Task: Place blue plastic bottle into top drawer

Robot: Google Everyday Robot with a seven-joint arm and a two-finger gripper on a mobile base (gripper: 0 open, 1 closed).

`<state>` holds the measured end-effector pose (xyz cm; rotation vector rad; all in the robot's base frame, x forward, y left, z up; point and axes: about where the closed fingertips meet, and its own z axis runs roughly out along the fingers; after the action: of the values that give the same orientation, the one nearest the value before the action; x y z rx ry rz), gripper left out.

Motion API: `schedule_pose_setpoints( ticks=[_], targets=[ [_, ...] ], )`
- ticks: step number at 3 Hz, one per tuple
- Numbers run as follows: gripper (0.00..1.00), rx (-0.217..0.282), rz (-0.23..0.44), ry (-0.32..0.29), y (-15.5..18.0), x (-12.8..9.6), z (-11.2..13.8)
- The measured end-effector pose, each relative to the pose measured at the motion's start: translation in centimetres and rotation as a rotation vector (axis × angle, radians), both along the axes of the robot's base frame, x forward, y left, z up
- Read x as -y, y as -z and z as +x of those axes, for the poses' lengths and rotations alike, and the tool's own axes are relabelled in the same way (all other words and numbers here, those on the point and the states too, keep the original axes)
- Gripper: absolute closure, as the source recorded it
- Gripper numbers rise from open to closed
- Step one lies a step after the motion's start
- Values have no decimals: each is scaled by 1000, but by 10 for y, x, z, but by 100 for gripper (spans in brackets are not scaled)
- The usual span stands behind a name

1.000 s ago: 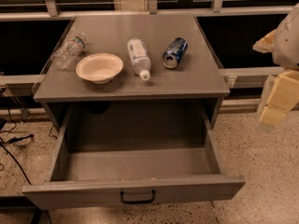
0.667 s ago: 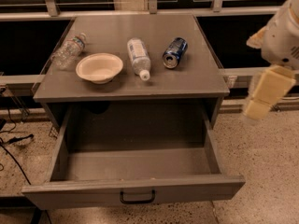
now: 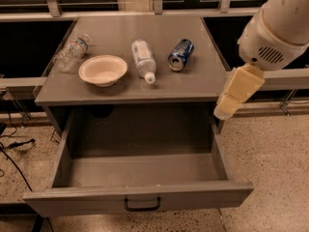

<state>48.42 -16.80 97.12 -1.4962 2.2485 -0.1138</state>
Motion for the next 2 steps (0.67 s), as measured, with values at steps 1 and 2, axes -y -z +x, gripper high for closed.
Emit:
schedule_pose_setpoints(
  ticks=[1, 2],
  targets=[
    [0, 7, 33, 97, 18, -18, 22],
    [0, 50, 27, 243, 34, -32, 47]
  ],
)
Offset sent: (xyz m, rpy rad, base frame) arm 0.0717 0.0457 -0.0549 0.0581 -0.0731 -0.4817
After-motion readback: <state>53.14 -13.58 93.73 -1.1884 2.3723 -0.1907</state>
